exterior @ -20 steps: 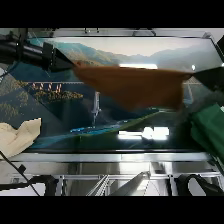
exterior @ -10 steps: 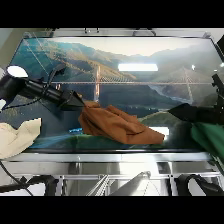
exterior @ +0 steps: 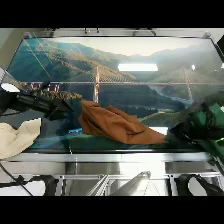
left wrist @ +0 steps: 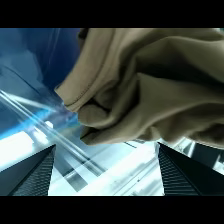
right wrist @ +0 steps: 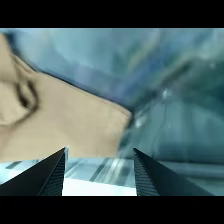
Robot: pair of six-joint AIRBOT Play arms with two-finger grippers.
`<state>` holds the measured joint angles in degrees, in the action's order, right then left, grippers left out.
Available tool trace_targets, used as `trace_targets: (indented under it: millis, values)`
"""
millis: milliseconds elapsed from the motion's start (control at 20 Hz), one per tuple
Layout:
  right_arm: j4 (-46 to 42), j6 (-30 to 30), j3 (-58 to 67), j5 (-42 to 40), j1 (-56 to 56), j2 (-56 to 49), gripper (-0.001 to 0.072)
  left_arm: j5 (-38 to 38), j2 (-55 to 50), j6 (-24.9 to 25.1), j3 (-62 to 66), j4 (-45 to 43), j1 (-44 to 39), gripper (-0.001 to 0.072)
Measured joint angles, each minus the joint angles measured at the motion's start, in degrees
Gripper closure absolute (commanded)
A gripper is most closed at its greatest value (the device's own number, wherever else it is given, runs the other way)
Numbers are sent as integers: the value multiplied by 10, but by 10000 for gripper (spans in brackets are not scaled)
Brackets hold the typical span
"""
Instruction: Fold the shirts.
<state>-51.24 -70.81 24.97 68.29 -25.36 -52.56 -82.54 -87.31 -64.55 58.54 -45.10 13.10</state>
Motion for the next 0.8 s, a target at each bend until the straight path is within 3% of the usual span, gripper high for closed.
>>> trace_targets:
  millis: [300, 350, 400, 750, 800]
  values:
    - [58, 35, -39, -21, -1, -53, 247, 14, -112, 13, 28, 16, -58, 23]
    - [66, 40, -41, -22, -1, -57, 247, 7, -128, 14, 41, 21, -73, 247]
    - [71, 42, -42, -22, -1, -60, 246, 7, -144, 14, 54, 20, -89, 683]
    - [79, 48, -45, -30, 4, -103, 249, -28, -205, 16, 137, 7, -133, 695]
    - [87, 49, -44, -33, 12, -116, 346, -35, -206, 14, 144, 8, -132, 695]
